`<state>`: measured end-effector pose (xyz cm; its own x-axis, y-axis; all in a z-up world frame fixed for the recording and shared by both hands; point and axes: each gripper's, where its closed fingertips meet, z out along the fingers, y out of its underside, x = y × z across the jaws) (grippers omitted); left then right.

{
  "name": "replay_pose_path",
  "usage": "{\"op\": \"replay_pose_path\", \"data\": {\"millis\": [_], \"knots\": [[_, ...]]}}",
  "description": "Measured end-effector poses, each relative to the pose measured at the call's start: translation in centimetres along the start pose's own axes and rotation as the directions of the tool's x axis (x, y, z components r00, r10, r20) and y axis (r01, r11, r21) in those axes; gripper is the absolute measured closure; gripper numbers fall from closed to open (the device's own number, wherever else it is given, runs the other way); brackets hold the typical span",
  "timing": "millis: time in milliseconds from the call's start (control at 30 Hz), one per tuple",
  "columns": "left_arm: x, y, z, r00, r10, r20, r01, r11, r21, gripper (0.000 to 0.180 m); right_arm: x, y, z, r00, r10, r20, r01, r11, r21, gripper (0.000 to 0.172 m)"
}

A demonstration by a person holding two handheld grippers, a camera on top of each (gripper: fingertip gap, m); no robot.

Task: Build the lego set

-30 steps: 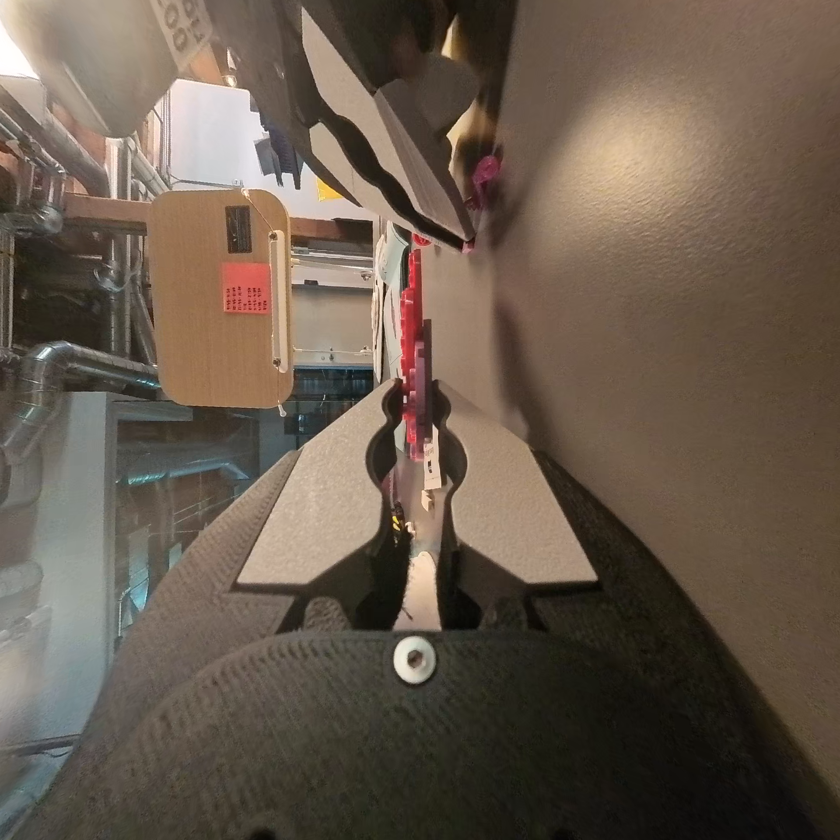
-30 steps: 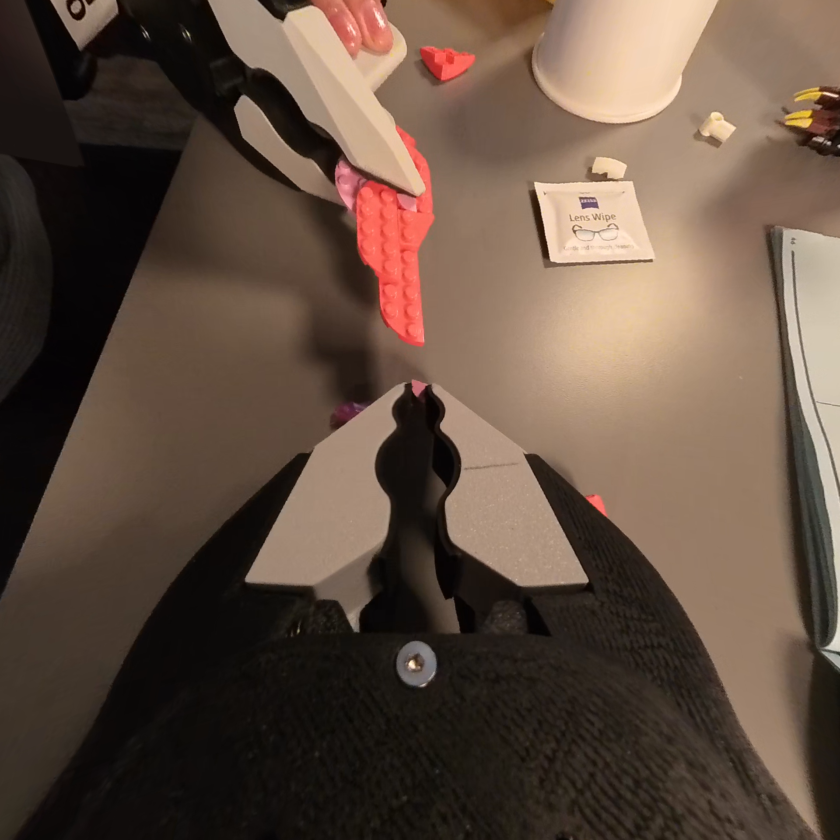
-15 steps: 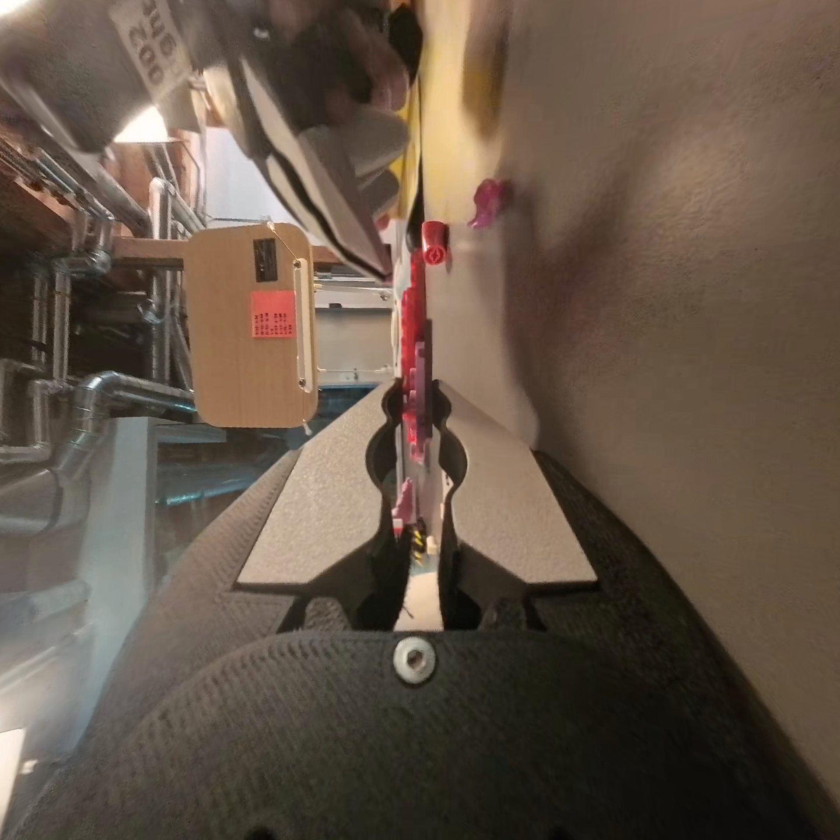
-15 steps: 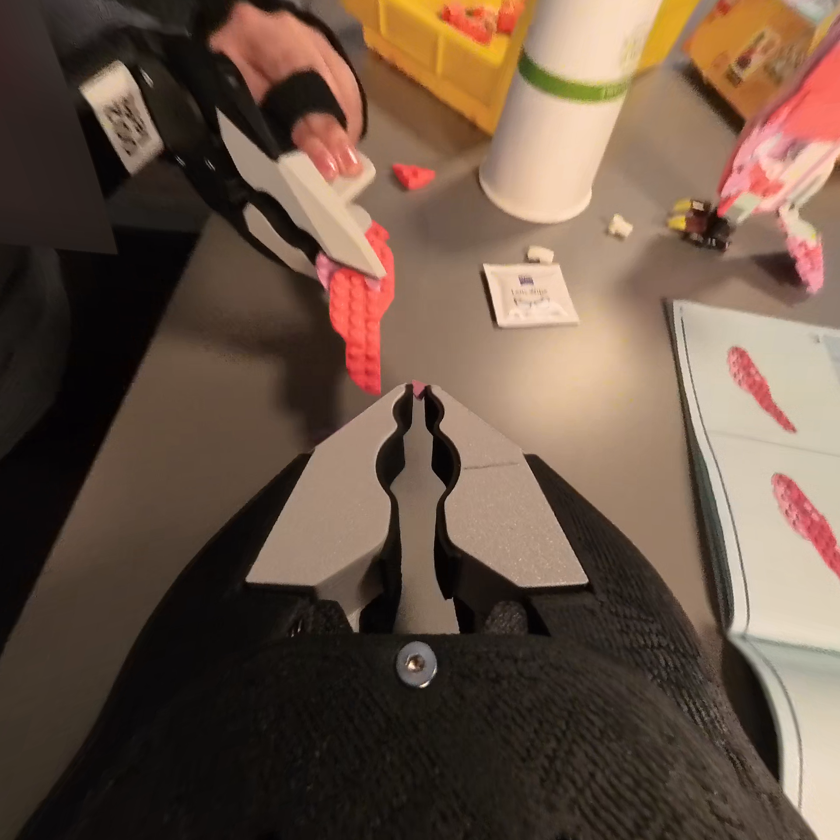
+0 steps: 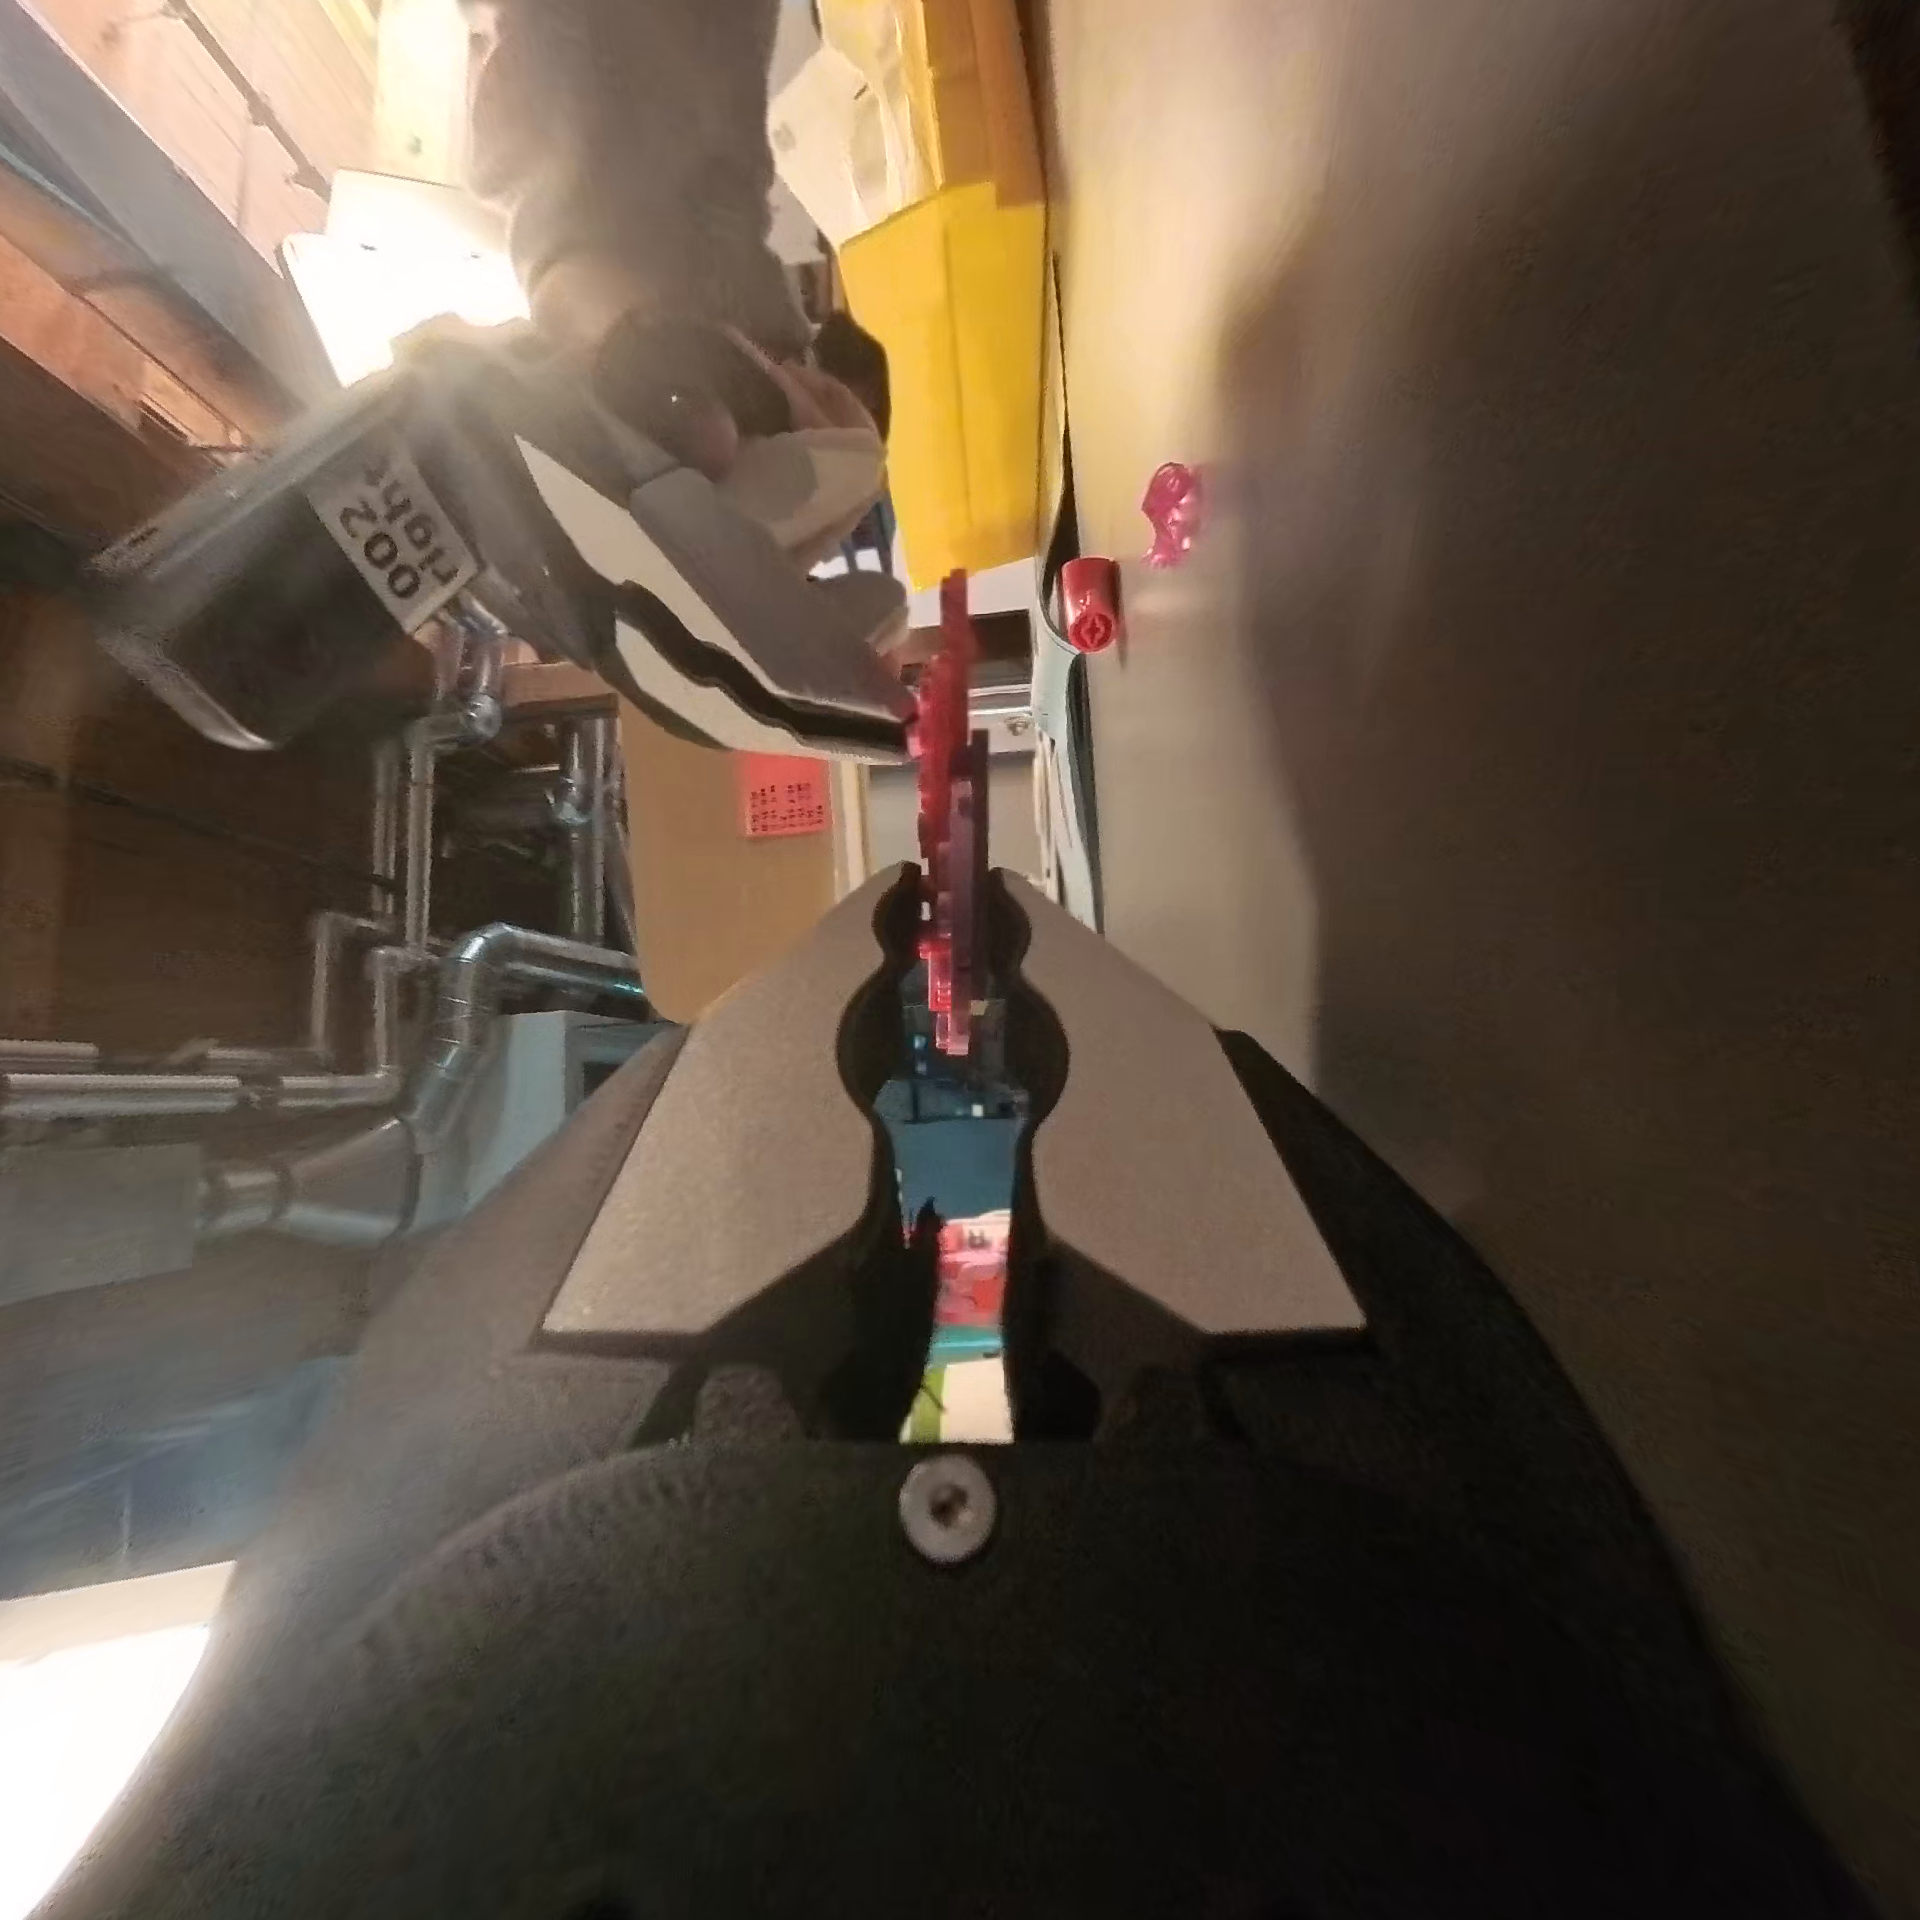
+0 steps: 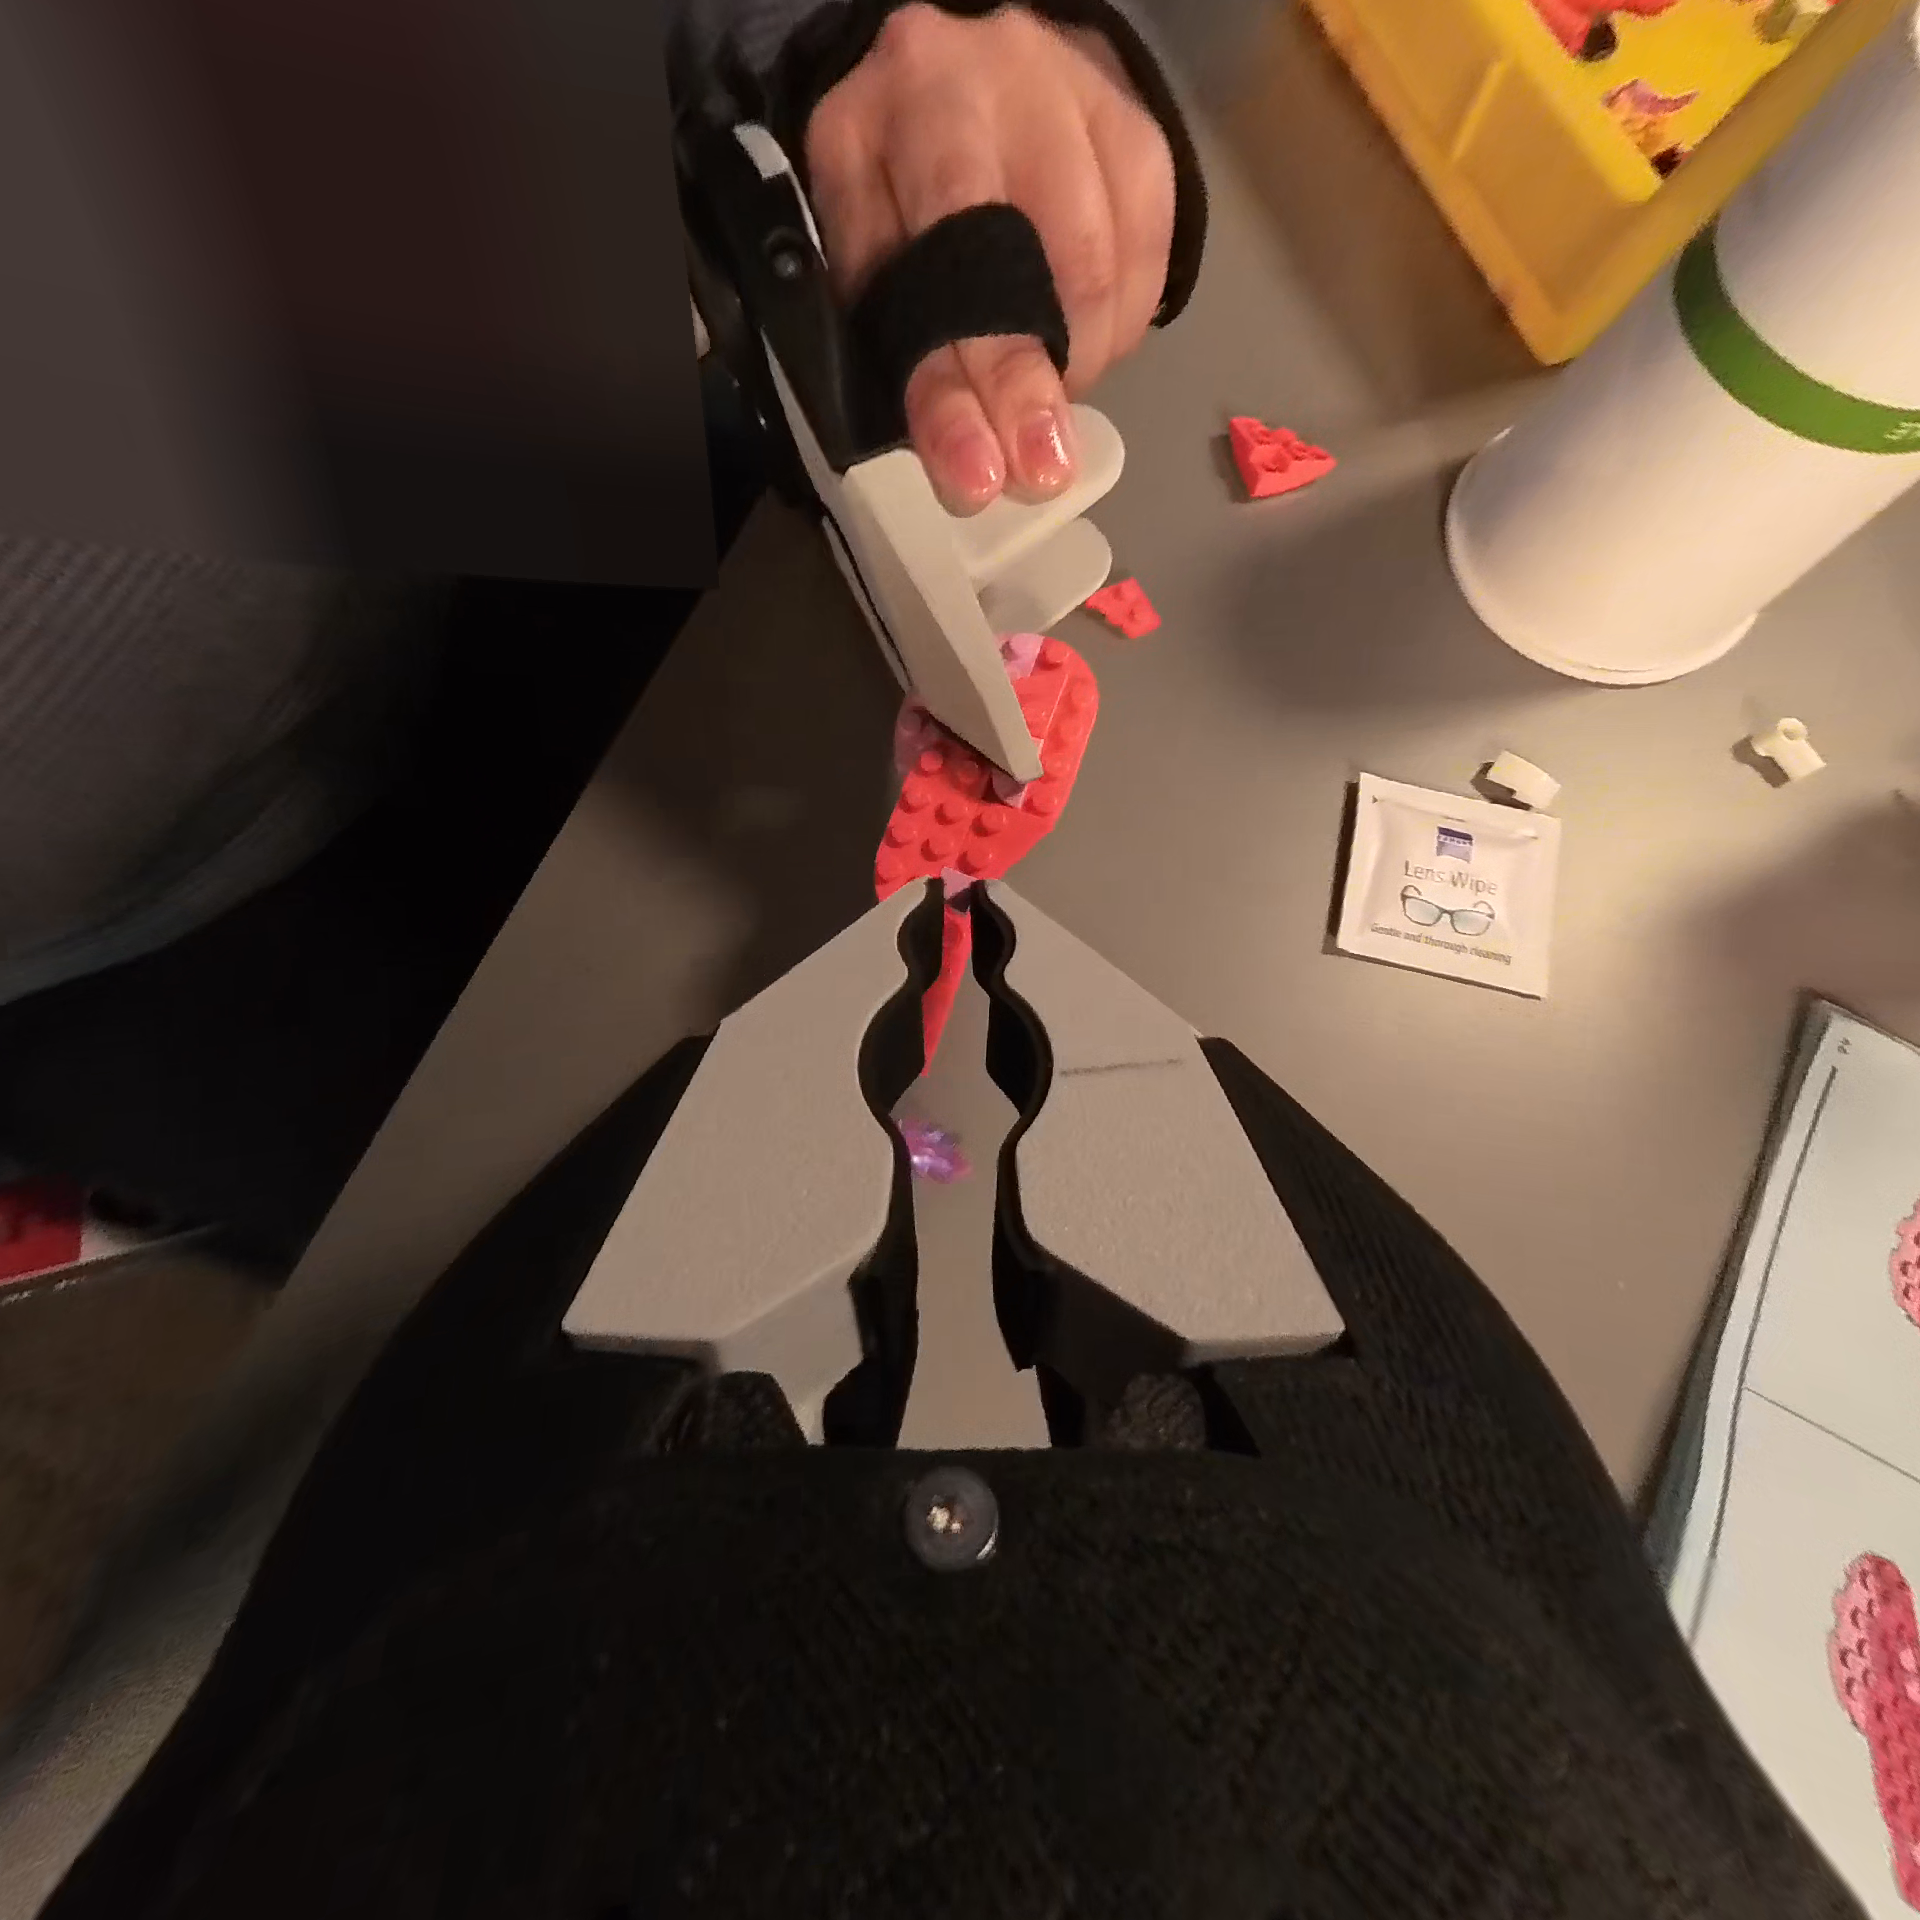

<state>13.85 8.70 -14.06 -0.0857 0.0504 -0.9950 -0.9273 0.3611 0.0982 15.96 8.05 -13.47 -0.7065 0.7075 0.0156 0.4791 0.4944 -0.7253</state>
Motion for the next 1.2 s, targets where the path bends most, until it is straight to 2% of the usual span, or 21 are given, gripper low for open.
{"op": "replay_pose_path", "data": {"millis": [367, 867, 1200], "knots": [[-0.35, 0.0, -0.19, 0.999, 0.03, 0.029, -0.03, 1.0, -0.01, 0.17, 0.01, -0.07, 0.18, 0.998, -0.049, 0.043, 0.054, 0.99, -0.132, 0.169], [-0.4, 0.47, -0.1, 0.999, 0.036, 0.031, -0.034, 0.998, -0.043, 0.169, 0.63, 0.24, 0.0, 0.998, -0.055, -0.021, 0.049, 0.974, -0.221, 0.17], [-0.42, 0.54, -0.12, 0.999, 0.037, 0.033, -0.036, 0.998, -0.048, 0.17, 0.62, 0.5, 0.37, 0.999, -0.028, -0.029, 0.021, 0.973, -0.229, 0.169]]}}
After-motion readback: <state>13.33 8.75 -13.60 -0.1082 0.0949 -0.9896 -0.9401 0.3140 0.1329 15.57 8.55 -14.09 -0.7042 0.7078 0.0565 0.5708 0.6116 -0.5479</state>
